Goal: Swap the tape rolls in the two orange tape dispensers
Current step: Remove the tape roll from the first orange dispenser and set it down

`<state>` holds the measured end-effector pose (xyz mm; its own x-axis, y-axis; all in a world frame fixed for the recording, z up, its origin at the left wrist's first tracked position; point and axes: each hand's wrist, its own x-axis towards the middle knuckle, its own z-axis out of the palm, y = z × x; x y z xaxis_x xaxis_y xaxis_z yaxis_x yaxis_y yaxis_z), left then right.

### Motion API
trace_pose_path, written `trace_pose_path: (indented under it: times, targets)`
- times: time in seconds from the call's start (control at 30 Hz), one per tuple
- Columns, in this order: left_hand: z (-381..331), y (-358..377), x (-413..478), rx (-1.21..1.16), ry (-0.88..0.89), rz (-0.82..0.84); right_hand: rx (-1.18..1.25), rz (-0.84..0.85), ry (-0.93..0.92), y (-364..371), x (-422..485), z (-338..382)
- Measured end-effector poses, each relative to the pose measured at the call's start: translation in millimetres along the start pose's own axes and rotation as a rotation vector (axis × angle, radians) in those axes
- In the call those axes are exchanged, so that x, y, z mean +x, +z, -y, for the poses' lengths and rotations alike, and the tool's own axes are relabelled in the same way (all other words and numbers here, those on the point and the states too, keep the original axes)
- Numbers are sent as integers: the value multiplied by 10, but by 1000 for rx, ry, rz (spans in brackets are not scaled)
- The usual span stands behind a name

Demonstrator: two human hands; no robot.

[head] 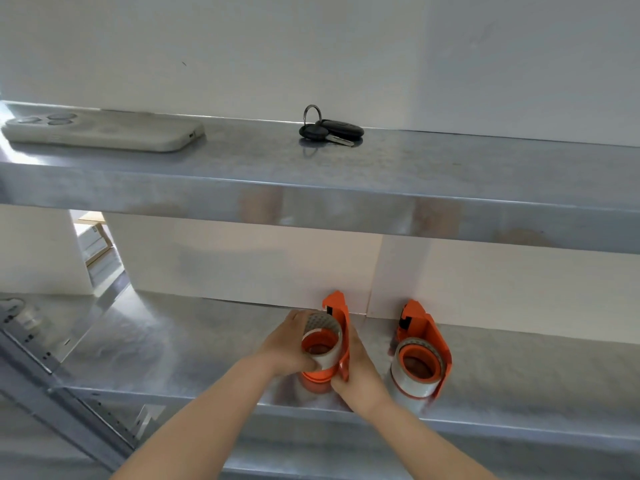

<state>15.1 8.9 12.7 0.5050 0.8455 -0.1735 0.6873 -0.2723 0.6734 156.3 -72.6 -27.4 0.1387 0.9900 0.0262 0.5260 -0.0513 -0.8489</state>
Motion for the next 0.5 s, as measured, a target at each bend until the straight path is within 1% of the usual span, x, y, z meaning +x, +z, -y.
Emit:
trace_pose_path:
  times: [0.13,0.27,0.5]
  targets:
    - [-76,-172,8,31,18,-42,-9,3,19,1,44,-62]
    - [-52,-335,-24,66,-2,-71,-65,3,60,-18,65,-153]
    - [140,-486,-151,140,-90,-91,-88,46,52,-122,22,-82]
